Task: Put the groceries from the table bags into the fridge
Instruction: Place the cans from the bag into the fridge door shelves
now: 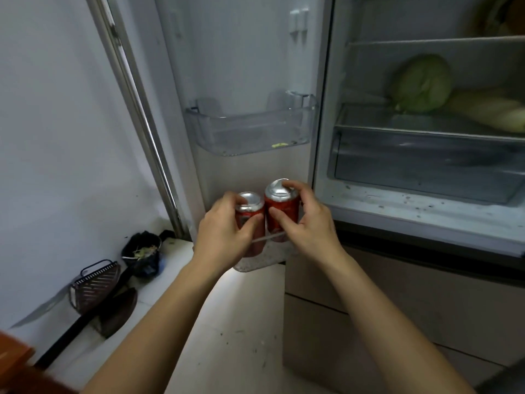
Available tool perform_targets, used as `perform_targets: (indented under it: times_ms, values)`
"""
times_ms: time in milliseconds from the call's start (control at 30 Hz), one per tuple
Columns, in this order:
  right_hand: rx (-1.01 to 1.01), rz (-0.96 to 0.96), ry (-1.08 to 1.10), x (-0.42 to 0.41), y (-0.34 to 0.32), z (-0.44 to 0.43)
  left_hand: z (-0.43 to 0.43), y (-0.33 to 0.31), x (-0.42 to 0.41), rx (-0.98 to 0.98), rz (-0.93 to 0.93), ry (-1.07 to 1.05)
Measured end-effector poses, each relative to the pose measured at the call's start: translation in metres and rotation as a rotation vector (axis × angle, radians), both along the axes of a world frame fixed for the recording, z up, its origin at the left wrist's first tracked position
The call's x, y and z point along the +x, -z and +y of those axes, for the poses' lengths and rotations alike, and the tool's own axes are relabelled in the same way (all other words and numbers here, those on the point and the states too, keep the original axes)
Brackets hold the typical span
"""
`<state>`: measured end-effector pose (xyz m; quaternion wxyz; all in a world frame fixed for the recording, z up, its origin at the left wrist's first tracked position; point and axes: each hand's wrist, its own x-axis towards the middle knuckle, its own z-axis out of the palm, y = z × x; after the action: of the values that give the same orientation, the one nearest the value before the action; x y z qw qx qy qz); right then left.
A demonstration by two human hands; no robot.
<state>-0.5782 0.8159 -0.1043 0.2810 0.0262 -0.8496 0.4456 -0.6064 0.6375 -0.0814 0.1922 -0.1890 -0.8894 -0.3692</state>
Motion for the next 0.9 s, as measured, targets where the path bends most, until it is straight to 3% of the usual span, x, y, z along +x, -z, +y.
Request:
perform_targets:
  times_ms: [167, 467, 900]
  values:
    - [0.163, -0.004, 0.107, 0.002, -0.004, -0.002, -0.001, 0.002, 0.0, -0.059, 0.0, 0.02]
    - [0.238, -0.046, 0.124, 0.002, -0.004, -0.002, -0.005, 0.001, -0.003, -0.146, 0.03, 0.043]
    - [0.206, 0.008, 0.126, 0.005, 0.005, 0.003, -0.005, 0.015, 0.009, -0.139, 0.173, 0.008]
